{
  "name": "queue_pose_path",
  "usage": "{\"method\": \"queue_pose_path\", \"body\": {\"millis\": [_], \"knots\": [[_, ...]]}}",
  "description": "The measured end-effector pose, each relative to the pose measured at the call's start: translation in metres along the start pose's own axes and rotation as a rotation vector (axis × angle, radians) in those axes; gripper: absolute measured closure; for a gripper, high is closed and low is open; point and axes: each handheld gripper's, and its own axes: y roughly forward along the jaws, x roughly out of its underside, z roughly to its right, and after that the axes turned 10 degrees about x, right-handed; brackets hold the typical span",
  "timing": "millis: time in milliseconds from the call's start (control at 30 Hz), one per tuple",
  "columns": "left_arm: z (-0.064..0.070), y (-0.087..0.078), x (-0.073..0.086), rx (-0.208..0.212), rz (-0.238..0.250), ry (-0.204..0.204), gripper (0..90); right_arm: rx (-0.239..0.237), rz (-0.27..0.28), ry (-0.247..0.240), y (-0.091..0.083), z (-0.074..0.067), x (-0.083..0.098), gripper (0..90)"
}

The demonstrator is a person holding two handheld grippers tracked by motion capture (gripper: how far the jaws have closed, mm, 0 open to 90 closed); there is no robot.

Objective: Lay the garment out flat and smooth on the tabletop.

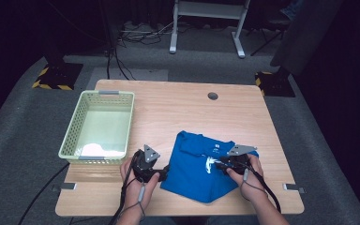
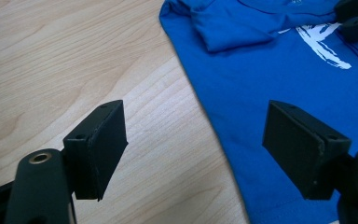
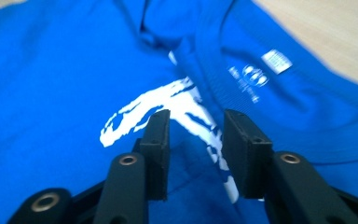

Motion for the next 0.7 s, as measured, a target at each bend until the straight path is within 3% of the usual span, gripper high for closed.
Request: {"method": "queue_pose_path", "body": {"millis": [33, 100, 167, 700], "knots": [[0.0, 0.0, 0.0, 0.0, -0.001, 0.0, 21.5, -0.002, 0.01, 0.005, 0.001, 0.0, 0.001, 66.2], [0.0, 0.0, 0.0, 0.0, -0.001, 0.0, 21.5, -0.003, 0.001, -0.01, 0.0, 0.001, 0.001, 81.8], [0.0, 0.0, 0.0, 0.001, -0.002, 0.0, 21.6, -0.009, -0.005, -0.022, -0.002, 0.001, 0.0, 86.9], [0.001, 0.003, -0.004, 0.009, 0.004, 0.005, 21.5, -0.013, 0.047, -0.051, -0.045, -0.003, -0.001, 87.2]]}}
